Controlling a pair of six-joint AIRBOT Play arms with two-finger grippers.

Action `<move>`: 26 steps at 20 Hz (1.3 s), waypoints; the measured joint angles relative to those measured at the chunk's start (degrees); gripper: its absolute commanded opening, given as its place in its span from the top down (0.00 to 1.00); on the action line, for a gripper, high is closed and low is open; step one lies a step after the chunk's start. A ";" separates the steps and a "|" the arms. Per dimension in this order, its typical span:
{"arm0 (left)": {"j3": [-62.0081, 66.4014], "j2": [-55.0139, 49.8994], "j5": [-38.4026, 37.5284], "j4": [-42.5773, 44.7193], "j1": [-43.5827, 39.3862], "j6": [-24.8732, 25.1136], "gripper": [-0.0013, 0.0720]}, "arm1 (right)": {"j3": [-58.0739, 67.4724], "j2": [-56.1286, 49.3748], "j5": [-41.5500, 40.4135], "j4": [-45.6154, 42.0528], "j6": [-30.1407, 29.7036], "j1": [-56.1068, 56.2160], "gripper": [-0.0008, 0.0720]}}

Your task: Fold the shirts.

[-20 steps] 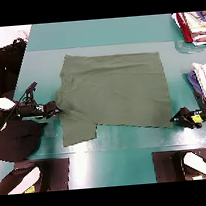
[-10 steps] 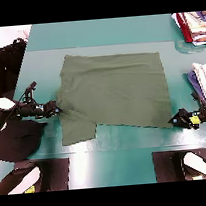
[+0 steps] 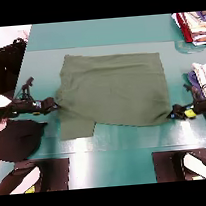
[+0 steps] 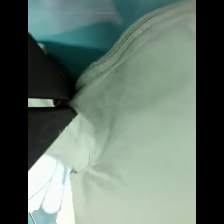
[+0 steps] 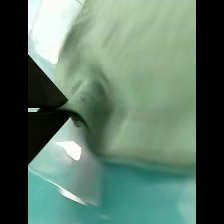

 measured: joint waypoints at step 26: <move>71.97 6.12 -7.98 3.93 -0.04 -7.67 0.95 | 77.44 5.03 2.29 0.13 3.19 -0.13 0.97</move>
